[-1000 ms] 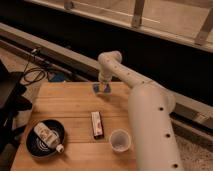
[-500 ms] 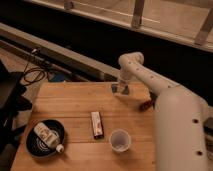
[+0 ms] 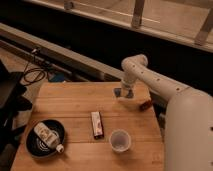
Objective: Wipe the white sponge on the table
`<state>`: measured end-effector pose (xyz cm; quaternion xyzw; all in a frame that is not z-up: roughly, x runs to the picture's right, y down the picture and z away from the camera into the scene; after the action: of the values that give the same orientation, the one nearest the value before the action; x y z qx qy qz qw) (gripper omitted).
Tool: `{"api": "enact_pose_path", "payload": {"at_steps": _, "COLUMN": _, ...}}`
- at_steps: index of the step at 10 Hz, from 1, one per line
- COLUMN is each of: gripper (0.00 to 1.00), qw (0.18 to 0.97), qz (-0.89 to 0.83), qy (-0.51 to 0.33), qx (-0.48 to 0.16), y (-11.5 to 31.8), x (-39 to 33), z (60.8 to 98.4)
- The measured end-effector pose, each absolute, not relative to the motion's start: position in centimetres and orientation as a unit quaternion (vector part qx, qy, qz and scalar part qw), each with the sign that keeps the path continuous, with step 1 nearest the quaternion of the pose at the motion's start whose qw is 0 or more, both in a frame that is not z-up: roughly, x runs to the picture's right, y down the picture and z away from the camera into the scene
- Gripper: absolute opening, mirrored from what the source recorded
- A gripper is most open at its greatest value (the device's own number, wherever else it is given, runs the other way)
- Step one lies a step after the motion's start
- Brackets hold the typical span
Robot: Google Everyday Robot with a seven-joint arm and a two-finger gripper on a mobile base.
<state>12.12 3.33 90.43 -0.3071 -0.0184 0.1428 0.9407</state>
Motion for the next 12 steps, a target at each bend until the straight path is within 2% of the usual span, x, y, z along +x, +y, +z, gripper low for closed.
{"api": "enact_pose_path", "payload": {"at_steps": 6, "gripper": 0.00, "qw": 0.935, "qz": 0.032, "qy": -0.078, "qx": -0.343, "y": 3.3, "x": -2.0, "z": 93.0}}
{"api": "enact_pose_path", "payload": {"at_steps": 8, "gripper": 0.00, "qw": 0.935, "qz": 0.003, "qy": -0.094, "qx": -0.341, "y": 1.2, "x": -6.9, "z": 94.8}}
{"api": "enact_pose_path", "payload": {"at_steps": 12, "gripper": 0.00, "qw": 0.942, "qz": 0.024, "qy": -0.080, "qx": -0.326, "y": -1.3, "x": -8.7, "z": 95.9}}
